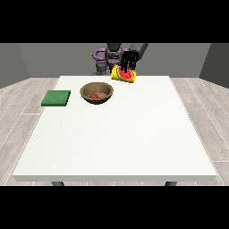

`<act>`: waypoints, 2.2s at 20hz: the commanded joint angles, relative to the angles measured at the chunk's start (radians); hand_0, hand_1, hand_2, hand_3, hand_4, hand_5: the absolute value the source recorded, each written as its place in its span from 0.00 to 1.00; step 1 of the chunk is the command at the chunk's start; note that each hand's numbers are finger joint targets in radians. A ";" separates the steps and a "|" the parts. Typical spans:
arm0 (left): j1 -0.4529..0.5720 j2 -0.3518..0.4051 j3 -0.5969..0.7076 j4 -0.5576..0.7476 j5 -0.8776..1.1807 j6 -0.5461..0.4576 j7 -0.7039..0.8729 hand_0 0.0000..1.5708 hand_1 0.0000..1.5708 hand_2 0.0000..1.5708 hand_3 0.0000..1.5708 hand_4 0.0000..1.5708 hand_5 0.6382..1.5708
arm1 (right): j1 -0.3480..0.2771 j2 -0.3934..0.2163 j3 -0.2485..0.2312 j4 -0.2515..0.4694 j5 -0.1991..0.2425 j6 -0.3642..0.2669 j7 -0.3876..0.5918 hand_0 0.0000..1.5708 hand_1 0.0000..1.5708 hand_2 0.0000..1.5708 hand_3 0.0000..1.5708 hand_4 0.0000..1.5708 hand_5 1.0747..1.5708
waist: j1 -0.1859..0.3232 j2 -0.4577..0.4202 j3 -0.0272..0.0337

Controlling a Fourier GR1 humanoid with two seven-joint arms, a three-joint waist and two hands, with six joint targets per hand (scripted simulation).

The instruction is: Pick the cup and pour the ball into the bowl, then pick the bowl and place it on the pad

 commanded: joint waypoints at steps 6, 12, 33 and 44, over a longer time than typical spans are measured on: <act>0.305 0.070 0.282 -0.217 0.469 0.122 -0.481 0.99 0.99 1.00 1.00 0.83 0.98 | 0.012 0.029 0.026 -0.165 0.009 -0.027 -0.013 0.00 0.00 0.00 0.00 0.25 0.99 | -0.003 0.147 -0.0040; 0.300 -0.095 0.445 -0.388 0.853 -0.133 -0.611 0.87 0.87 1.00 1.00 0.79 0.97 | 0.029 0.052 0.042 -0.184 0.026 -0.059 0.010 0.00 0.00 0.00 0.00 0.28 0.99 | 0.047 0.127 -0.0203; 0.140 0.402 0.734 -0.405 1.339 -0.936 -0.612 0.00 0.00 0.00 0.00 0.00 0.94 | -0.005 0.194 0.126 -0.029 0.184 -0.195 -0.136 0.00 0.00 0.00 0.00 0.29 0.99 | 0.148 0.372 0.0062; 0.027 0.572 0.762 -0.434 1.370 -0.962 -0.439 0.00 0.00 0.00 0.00 0.00 0.97 | -0.107 0.129 0.002 0.358 0.065 -0.030 -0.341 0.00 0.00 0.00 0.00 0.20 1.00 | 0.109 0.394 0.0054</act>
